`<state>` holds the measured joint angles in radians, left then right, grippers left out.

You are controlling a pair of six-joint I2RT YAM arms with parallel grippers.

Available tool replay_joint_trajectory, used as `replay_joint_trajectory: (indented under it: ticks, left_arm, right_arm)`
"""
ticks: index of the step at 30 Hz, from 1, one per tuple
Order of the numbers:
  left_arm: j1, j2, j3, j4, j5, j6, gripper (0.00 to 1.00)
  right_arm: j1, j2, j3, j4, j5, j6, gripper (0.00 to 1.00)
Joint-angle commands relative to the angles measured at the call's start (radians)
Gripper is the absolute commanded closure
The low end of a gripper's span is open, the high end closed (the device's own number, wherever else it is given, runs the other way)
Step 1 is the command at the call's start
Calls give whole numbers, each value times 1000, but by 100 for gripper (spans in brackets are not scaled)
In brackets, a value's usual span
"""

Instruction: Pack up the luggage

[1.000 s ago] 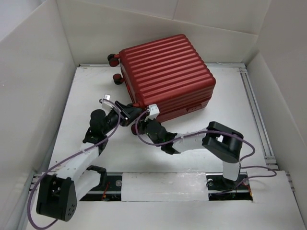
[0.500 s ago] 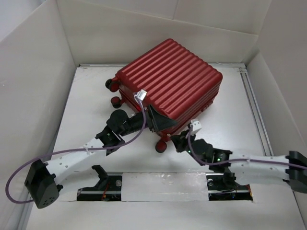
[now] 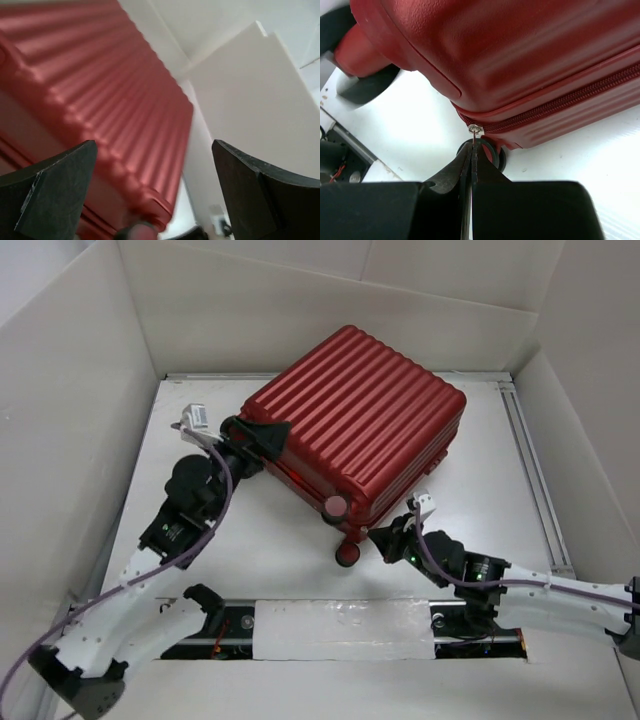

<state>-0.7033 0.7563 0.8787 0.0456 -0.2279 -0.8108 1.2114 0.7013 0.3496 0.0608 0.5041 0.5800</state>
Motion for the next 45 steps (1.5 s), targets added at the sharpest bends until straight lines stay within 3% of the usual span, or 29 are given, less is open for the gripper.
replay_joint_trajectory:
  ticks: [1, 4, 5, 8, 10, 12, 16, 17, 20, 22, 28, 30, 31, 33, 34, 35, 41, 45]
  left_arm:
    - [275, 130, 17, -75, 123, 0, 0]
    - [581, 247, -91, 190, 680, -134, 0]
    - [687, 271, -102, 218, 700, -175, 0]
    - [778, 227, -151, 198, 624, -165, 0]
    - [856, 192, -182, 221, 624, -192, 0]
    - [924, 251, -208, 250, 695, -202, 0]
    - [944, 423, -217, 454, 852, -254, 0]
    - [944, 449, -218, 591, 887, -273, 0]
    - [920, 495, -204, 663, 926, -277, 0]
    - [895, 532, -138, 623, 926, -217, 0]
    - [883, 627, -54, 623, 963, -218, 4]
    - [874, 672, -26, 623, 979, -209, 23]
    - [874, 684, -15, 641, 992, -209, 38]
    - [864, 696, -15, 689, 1019, -220, 77]
    - [864, 696, -32, 726, 1019, -220, 92]
    - [855, 683, -41, 726, 1019, -229, 100]
    - [726, 522, -159, 737, 957, -194, 100]
    - [689, 477, -182, 737, 963, -194, 100]
  right_arm:
    - [-53, -16, 84, 50, -130, -9, 100]
    - [-105, -16, 97, 28, -171, -9, 100]
    - [-105, -16, 97, 28, -197, -9, 100]
    - [-105, -16, 97, 28, -207, -19, 100]
    - [-105, -16, 97, 28, -207, -19, 100]
    - [-105, -2, 107, 28, -229, -28, 100]
    - [-105, 18, 108, 28, -239, -37, 100]
    - [-105, 18, 94, 37, -239, -37, 100]
    - [-105, 18, 68, 82, -248, -16, 100]
    - [-105, 29, 52, 138, -259, -5, 100]
    - [-105, 136, 25, 296, -269, 26, 100]
    - [-105, 156, 38, 316, -260, 35, 100]
    - [-105, 174, 48, 317, -242, 35, 100]
    - [-141, 194, 72, 317, -242, 23, 100]
    - [-159, 214, 97, 317, -263, 9, 100]
    - [-180, 214, 110, 317, -278, -3, 100]
    - [-478, 299, 242, 292, -495, -64, 100]
    - [-708, 331, 376, 159, -636, -149, 100]
